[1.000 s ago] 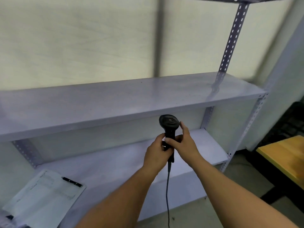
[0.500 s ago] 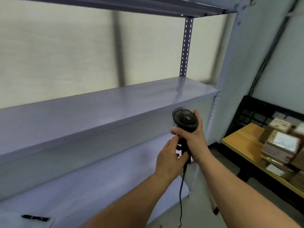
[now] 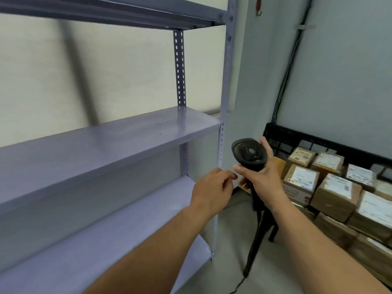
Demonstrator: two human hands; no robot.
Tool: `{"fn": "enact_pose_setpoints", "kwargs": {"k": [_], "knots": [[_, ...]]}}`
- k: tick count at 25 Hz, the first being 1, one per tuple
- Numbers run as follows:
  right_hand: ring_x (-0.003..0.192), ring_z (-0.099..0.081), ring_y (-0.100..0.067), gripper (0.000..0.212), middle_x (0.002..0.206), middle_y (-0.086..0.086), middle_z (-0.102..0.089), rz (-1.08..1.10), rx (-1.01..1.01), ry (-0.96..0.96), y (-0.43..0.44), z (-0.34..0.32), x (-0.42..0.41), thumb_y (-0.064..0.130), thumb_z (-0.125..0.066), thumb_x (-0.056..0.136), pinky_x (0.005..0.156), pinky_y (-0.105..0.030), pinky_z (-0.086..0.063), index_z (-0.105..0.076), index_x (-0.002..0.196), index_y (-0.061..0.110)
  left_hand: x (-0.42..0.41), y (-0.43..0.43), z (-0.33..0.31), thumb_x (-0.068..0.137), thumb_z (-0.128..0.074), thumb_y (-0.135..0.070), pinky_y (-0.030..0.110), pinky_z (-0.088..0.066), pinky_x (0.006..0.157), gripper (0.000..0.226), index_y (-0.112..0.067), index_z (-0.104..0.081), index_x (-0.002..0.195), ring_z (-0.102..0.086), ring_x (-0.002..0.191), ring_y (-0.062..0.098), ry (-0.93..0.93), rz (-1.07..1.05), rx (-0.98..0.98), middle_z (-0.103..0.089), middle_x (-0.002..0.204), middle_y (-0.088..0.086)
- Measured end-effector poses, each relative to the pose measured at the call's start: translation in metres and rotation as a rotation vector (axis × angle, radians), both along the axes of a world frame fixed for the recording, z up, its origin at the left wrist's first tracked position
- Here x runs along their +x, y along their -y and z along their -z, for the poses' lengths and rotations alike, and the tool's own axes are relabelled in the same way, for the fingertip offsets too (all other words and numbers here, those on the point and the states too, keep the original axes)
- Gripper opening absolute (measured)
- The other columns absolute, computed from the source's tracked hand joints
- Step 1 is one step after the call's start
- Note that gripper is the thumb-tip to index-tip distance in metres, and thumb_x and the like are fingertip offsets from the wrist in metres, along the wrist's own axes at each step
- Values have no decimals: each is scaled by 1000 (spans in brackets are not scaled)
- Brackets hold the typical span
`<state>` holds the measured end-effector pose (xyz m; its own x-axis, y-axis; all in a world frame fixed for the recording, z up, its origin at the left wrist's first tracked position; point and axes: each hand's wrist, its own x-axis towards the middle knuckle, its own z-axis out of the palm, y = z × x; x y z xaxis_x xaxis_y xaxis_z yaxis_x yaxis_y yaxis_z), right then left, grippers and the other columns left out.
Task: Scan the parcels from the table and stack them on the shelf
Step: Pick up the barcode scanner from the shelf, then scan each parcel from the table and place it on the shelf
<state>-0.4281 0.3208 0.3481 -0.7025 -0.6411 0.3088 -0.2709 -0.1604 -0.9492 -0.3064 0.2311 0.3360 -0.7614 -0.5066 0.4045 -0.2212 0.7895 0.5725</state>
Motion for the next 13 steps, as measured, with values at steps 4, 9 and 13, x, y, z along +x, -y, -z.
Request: {"fn": "enact_pose_setpoints", "kwargs": {"k": [4,9,13], "knots": [[76,-60,-10,104,127,-3,-58,83,1,-14,-43,4,-56,9,-84,74,65,-26,-51,-22,147,49,-66,-23,-2,99,-46,-23,31,-47,87,33,-27,-55,130,-54,107,14,-60,-26,46,-56,120,-2],[83,-57,20,102,117,21,-51,175,27,-43,-102,11,-110,-9,-74,77,77,-9,-49,-22,152,35,-138,-58,4,99,-46,-31,35,-39,103,50,-29,-33,148,-41,129,18,25,53,66,-42,142,-1],[108,-45,23,101,122,29,-46,285,76,-56,-147,26,-150,-5,-78,73,92,-11,-44,-27,150,38,-188,-86,16,99,-46,-34,34,-33,105,54,-26,-28,150,-36,133,18,81,127,65,-38,147,1]]}}
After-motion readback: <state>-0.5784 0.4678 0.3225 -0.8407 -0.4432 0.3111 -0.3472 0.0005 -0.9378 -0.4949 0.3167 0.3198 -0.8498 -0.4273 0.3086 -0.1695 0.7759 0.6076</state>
